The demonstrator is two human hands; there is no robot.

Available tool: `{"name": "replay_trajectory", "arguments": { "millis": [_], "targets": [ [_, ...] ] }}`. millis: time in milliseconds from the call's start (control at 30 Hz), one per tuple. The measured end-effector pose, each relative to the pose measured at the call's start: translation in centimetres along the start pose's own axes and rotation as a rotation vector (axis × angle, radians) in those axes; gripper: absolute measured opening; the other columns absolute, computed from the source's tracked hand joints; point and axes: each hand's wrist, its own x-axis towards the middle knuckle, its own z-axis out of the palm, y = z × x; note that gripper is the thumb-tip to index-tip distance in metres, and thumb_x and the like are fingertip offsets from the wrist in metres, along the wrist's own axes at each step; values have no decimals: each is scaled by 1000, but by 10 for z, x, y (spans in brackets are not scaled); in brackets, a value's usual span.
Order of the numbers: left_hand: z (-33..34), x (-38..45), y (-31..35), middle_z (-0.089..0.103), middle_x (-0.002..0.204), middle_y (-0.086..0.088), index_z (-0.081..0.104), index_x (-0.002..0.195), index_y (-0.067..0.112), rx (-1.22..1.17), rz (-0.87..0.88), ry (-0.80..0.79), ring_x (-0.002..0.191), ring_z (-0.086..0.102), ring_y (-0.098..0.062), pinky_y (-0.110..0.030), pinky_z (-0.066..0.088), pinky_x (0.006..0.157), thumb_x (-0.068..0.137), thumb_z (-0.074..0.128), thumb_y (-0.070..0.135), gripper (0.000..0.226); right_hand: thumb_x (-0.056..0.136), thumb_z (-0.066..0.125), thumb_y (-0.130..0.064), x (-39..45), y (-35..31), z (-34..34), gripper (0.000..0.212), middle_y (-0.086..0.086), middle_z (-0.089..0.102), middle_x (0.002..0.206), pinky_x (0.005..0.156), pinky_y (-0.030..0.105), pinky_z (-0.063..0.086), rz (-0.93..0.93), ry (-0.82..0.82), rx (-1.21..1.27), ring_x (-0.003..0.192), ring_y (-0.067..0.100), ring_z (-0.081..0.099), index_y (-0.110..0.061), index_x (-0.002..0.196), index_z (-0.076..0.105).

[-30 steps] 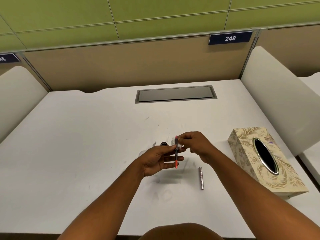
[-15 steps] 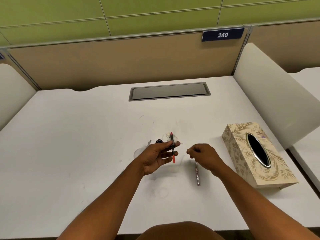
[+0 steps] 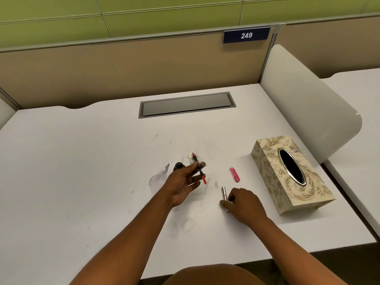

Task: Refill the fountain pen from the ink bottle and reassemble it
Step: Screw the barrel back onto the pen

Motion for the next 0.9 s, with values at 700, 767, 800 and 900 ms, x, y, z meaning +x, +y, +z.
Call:
{"name": "replay_trajectory", "arguments": {
  "millis": [700, 767, 800, 900],
  "targets": [
    [7, 18, 9, 71, 124, -6, 74, 102, 17, -132, 84, 167, 104, 67, -24, -29, 45, 81, 96, 62, 25, 15, 84, 68, -42, -16, -51, -53, 13, -17, 66, 70, 73, 17, 41, -132, 99, 279, 71, 2, 60, -30, 83, 69],
    [8, 17, 9, 71, 125, -7, 73, 105, 16, -124, 84, 168, 101, 67, -23, -29, 45, 80, 96, 63, 25, 17, 84, 68, -40, -15, -52, -53, 12, -16, 66, 67, 93, 19, 42, -141, 102, 305, 76, 3, 61, -29, 81, 68],
    [8, 16, 8, 71, 125, -7, 73, 108, 15, -121, 86, 170, 99, 68, -22, -28, 45, 80, 95, 63, 25, 19, 84, 68, -40, -15, -53, -53, 12, -16, 65, 66, 97, 22, 42, -144, 108, 313, 76, 3, 61, -28, 81, 68],
    [8, 14, 7, 70, 126, -8, 72, 115, 13, -110, 92, 173, 96, 69, -19, -27, 45, 78, 95, 63, 25, 25, 85, 68, -36, -15, -59, -57, 14, -14, 64, 69, 96, 34, 44, -133, 132, 329, 70, 6, 60, -22, 83, 70]
  ]
}}
